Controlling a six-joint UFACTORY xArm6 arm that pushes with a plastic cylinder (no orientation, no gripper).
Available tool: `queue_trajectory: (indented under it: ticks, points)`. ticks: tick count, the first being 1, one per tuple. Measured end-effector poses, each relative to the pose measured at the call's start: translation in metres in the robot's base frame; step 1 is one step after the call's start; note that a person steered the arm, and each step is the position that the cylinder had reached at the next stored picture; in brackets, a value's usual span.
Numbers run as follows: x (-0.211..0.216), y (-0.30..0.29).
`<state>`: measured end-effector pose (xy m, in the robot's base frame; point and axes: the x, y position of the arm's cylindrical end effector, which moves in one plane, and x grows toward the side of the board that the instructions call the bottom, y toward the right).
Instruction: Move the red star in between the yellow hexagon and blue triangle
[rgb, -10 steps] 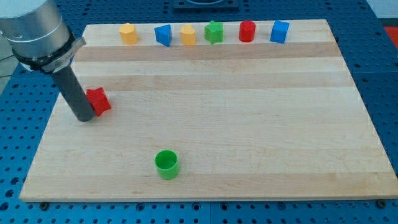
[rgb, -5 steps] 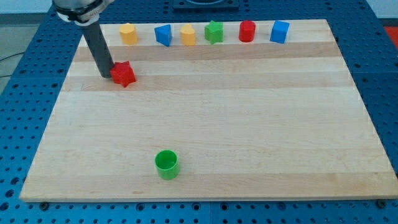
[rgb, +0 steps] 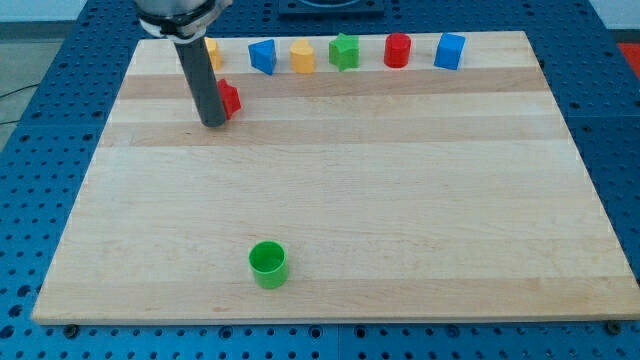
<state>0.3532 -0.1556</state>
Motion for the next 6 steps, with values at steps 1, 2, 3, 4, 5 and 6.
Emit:
queue_trajectory:
  ticks: [1, 2, 3, 4, 5, 6]
  points:
    - [-0.034, 0.0]
    - [-0.057, 0.001]
    - [-0.059, 0.006]
    - [-0.059, 0.012]
    - [-0.059, 0.019]
    - [-0.064, 0.022]
